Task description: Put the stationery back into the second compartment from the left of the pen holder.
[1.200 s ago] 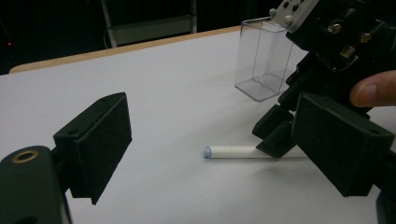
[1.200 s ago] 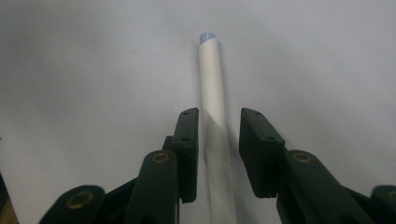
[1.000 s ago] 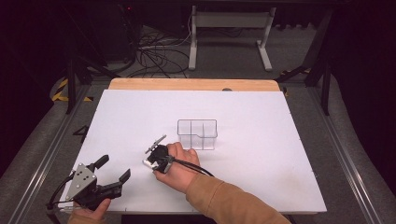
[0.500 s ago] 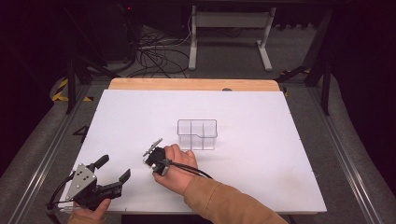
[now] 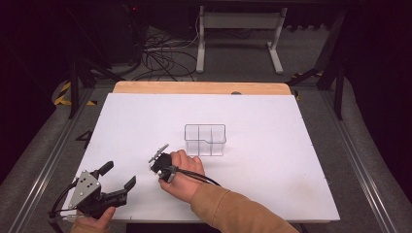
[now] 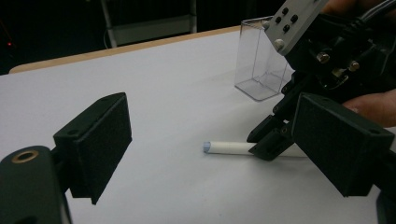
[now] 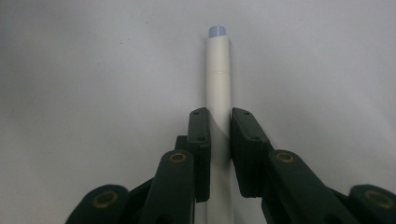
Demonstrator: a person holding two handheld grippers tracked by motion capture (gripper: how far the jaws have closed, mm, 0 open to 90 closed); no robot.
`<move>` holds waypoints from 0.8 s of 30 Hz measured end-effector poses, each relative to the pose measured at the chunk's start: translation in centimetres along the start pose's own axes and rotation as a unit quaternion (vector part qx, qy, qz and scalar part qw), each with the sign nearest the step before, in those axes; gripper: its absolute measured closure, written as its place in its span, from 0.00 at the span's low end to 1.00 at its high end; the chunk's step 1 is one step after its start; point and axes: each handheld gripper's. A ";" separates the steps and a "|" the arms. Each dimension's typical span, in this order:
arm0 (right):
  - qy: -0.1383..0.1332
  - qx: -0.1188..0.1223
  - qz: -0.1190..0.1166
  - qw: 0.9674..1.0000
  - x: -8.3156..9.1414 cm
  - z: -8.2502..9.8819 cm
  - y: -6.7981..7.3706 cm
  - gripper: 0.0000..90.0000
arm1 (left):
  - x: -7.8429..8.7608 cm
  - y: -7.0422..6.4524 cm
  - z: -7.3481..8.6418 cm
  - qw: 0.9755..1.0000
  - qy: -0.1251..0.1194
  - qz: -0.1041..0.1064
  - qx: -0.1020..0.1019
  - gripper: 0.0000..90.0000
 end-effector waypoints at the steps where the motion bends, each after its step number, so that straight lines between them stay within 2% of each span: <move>1: 0.000 0.000 0.002 1.000 0.0 0.0 0.0 0.88 | 0.0 0.0 0.0 1.000 -0.001 0.001 0.000 0.14; 8: -0.026 0.002 -0.007 1.000 1.4 0.0 -0.7 0.88 | 0.0 0.0 0.0 1.000 -0.001 0.000 0.000 0.14; 10: -0.039 0.005 -0.007 0.999 2.0 0.0 -1.0 0.88 | 0.0 0.0 0.0 1.000 0.000 0.000 0.000 0.14; 11: -0.047 -0.003 -0.008 0.999 2.3 0.0 -1.1 0.87 | 0.0 0.0 0.0 1.000 0.000 -0.001 0.001 0.14; 13: -0.059 0.001 -0.010 0.998 2.9 0.0 -1.5 0.88 | -0.1 0.0 0.0 1.000 0.000 0.000 0.000 0.14; 24: -0.127 -0.006 -0.021 0.992 5.7 0.4 -3.3 0.87 | -0.2 -0.1 0.0 1.000 0.001 0.000 0.001 0.14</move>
Point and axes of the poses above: each handheld gripper's, and its own axes: x roughly backward along the jaws, z roughly out of its underside, y roughly to its left, and after that the axes turned 7 degrees about z, right-handed
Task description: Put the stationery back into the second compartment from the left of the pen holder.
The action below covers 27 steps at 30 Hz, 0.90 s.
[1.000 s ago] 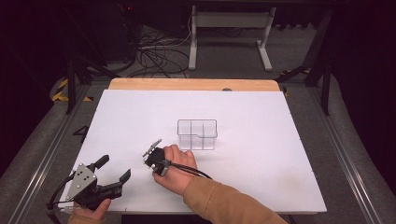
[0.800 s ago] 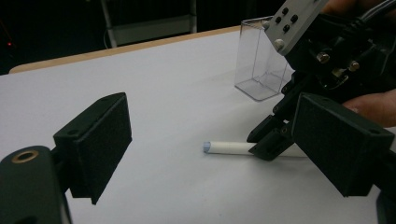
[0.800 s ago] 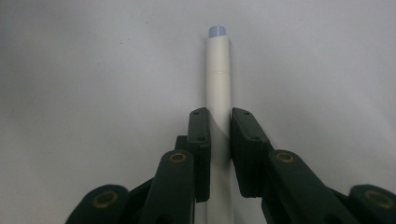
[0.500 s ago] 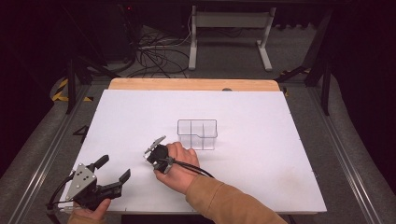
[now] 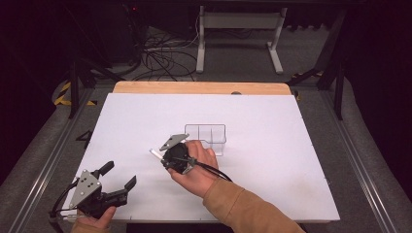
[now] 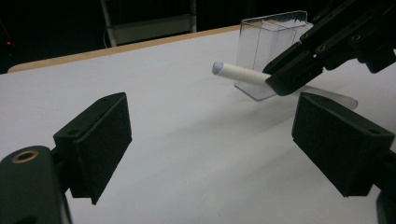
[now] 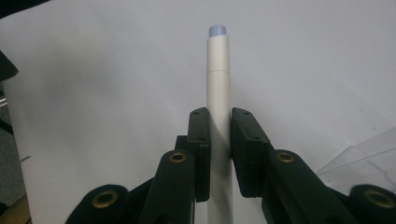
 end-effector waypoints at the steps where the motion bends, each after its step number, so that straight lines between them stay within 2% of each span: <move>1: -0.004 0.000 0.001 1.000 0.2 0.0 -0.1 0.87 | 0.0 0.0 0.0 1.000 0.000 0.000 0.000 0.14; 17: -0.071 -0.004 -0.008 0.997 2.5 -0.3 -1.7 0.87 | -0.2 0.0 0.0 1.000 -0.002 0.002 0.001 0.14; 24: -0.110 -0.006 -0.031 0.993 3.5 -0.5 -2.5 0.87 | -0.2 0.0 -0.1 1.000 0.000 0.001 0.000 0.14; 27: -0.127 -0.003 -0.031 0.991 3.9 -0.5 -3.0 0.87 | -0.2 0.0 0.0 1.000 -0.002 0.001 0.000 0.14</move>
Point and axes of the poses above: each handheld gripper's, and its own axes: x roughly backward along the jaws, z roughly out of its underside, y roughly to its left, and after that the axes turned 7 degrees about z, right-handed
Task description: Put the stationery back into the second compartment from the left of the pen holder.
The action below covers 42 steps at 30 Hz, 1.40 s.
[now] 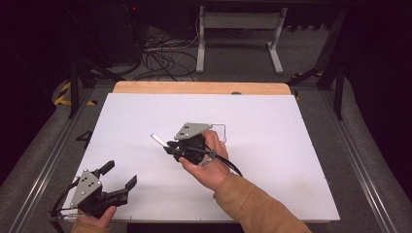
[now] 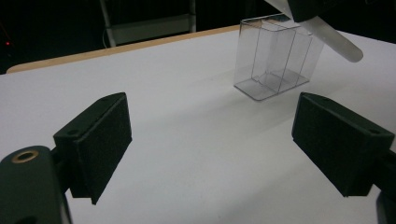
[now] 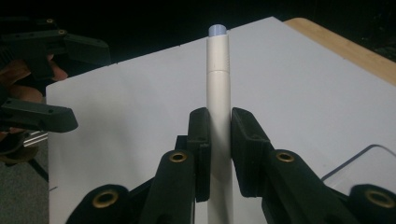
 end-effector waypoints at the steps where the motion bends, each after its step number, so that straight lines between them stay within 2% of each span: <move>1: -0.006 0.001 0.000 1.000 0.1 0.0 -0.2 0.87 | 0.0 0.0 0.0 1.000 0.000 0.000 0.001 0.14; 8: -0.054 -0.016 0.000 0.998 1.3 -0.4 -1.3 0.87 | 0.0 0.0 0.0 1.000 0.000 0.000 0.000 0.14; 15: -0.083 -0.028 0.007 0.996 2.1 -0.6 -2.7 0.87 | 0.0 0.0 0.0 1.000 0.002 0.000 -0.001 0.14; 23: -0.114 -0.030 0.015 0.993 2.7 -0.5 -4.3 0.87 | 0.0 0.0 0.0 1.000 0.003 -0.001 -0.001 0.14; 31: -0.146 -0.036 0.036 0.988 2.9 -0.3 -5.8 0.87 | 0.0 0.0 0.0 1.000 0.003 0.000 -0.001 0.14; 42: -0.163 -0.040 0.072 0.983 2.3 0.3 -7.6 0.87 | 0.0 0.0 0.0 1.000 0.004 -0.001 -0.001 0.14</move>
Point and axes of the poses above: each handheld gripper's, and its own axes: x roughly backward along the jaws, z roughly out of its underside, y roughly to its left, and after that the axes turned 7 degrees about z, right-handed
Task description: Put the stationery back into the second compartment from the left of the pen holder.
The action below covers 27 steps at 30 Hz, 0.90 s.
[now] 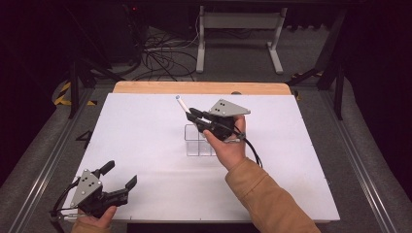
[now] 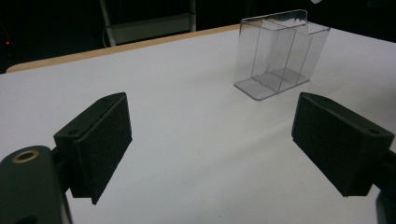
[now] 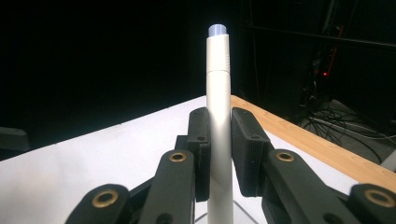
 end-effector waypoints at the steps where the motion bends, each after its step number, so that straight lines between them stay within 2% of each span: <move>1: -0.001 -0.001 0.002 1.000 -0.1 0.1 -0.1 0.87 | 0.0 0.0 0.0 1.000 0.000 0.000 0.000 0.14; 13: 0.004 -0.008 0.056 0.998 -0.7 1.3 -1.5 0.87 | 0.0 0.0 0.0 1.000 0.000 0.000 0.001 0.14; 19: 0.004 -0.009 0.075 0.997 -0.8 1.8 -1.8 0.87 | 0.0 0.0 0.0 1.000 0.000 0.000 0.001 0.14; 23: 0.007 -0.012 0.077 0.997 -0.8 2.0 -1.9 0.87 | 0.0 0.0 0.0 1.000 0.000 0.000 0.000 0.14; 27: 0.006 -0.012 0.070 0.997 -0.9 2.2 -1.8 0.87 | 0.0 0.0 0.0 1.000 0.000 0.000 0.000 0.14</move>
Point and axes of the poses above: each handheld gripper's, and its own axes: x roughly backward along the jaws, z roughly out of its underside, y roughly to its left, and after that the axes turned 7 degrees about z, right-handed
